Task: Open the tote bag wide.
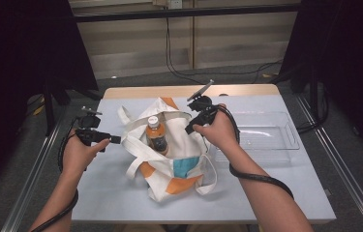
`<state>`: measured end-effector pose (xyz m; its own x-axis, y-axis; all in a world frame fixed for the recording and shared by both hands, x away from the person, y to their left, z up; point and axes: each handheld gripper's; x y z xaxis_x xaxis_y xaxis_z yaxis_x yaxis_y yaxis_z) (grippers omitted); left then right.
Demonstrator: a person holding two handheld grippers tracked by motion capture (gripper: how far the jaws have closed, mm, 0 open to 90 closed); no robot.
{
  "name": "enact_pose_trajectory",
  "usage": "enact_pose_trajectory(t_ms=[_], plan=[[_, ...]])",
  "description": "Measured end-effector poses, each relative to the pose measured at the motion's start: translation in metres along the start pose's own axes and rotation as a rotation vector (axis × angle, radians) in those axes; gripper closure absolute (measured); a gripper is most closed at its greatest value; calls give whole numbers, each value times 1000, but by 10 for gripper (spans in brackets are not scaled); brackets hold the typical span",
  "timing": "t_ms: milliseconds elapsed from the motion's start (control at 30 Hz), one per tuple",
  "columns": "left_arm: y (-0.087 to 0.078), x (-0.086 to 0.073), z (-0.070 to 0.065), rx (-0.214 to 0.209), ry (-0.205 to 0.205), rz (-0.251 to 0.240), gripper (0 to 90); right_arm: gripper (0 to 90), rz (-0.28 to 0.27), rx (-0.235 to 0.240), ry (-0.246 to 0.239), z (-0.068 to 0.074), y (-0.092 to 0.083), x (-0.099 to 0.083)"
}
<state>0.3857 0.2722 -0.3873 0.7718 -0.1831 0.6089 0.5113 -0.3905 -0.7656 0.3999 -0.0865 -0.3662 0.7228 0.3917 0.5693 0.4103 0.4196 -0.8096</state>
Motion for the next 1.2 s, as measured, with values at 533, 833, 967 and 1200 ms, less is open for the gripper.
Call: enact_pose_trajectory(t_ms=[533,833,967,1200], plan=[[-3,-14,7,28,12,-8,275,367,31,11,-25,12,1,7],[0,-25,9,28,17,-3,234,345,38,7,-30,15,2,8],[3,-29,8,31,23,0,219,337,37,10,-42,16,2,9],[6,-34,7,28,20,-15,195,322,35,15,-49,19,-1,13]])
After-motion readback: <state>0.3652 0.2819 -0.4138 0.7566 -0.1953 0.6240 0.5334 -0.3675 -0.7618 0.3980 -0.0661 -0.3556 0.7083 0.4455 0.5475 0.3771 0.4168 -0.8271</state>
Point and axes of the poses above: each handheld gripper's, and its own axes: y roughly forward along the jaws, x roughly out of its top, z roughly to its left, and after that the axes turned 7 degrees about -z, right-handed
